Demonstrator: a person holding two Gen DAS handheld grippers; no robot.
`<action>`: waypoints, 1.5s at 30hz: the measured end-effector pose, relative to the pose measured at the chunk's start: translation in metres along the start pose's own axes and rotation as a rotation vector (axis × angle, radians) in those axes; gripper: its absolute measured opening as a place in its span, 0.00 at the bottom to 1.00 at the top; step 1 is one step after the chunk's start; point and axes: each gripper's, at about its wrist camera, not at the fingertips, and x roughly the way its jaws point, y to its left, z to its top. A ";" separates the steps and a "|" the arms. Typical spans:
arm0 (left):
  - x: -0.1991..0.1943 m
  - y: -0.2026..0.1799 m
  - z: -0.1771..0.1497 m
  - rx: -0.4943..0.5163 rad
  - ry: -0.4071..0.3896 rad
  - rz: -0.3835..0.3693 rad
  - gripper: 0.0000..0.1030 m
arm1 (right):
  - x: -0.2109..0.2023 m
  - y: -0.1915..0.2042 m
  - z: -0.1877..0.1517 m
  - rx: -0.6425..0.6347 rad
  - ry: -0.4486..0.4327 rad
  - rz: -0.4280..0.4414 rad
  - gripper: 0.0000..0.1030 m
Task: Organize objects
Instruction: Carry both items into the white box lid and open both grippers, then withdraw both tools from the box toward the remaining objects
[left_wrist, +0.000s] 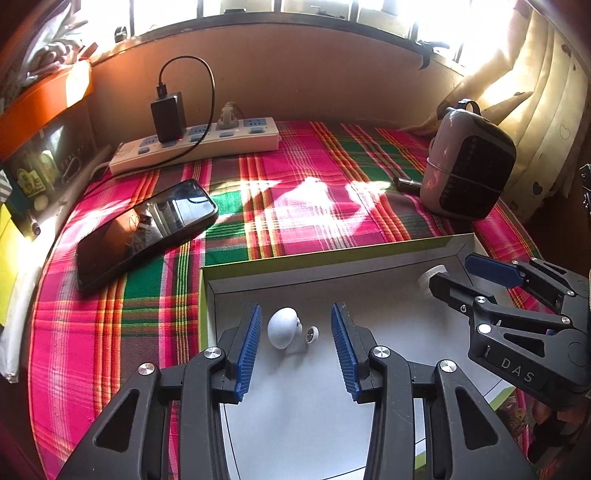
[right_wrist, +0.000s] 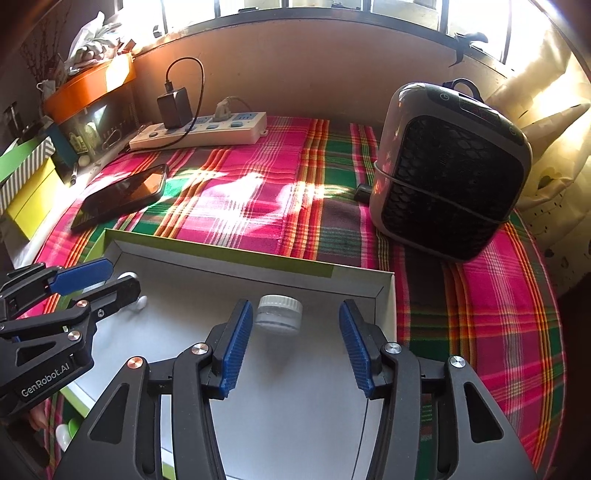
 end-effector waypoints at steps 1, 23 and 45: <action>-0.003 0.000 -0.001 0.002 -0.003 0.005 0.37 | -0.002 0.000 -0.001 0.001 -0.004 0.002 0.49; -0.057 -0.008 -0.040 0.003 -0.080 0.039 0.37 | -0.058 0.000 -0.041 0.022 -0.093 0.002 0.49; -0.083 0.008 -0.083 -0.040 -0.095 0.033 0.37 | -0.088 -0.014 -0.088 0.041 -0.116 -0.007 0.49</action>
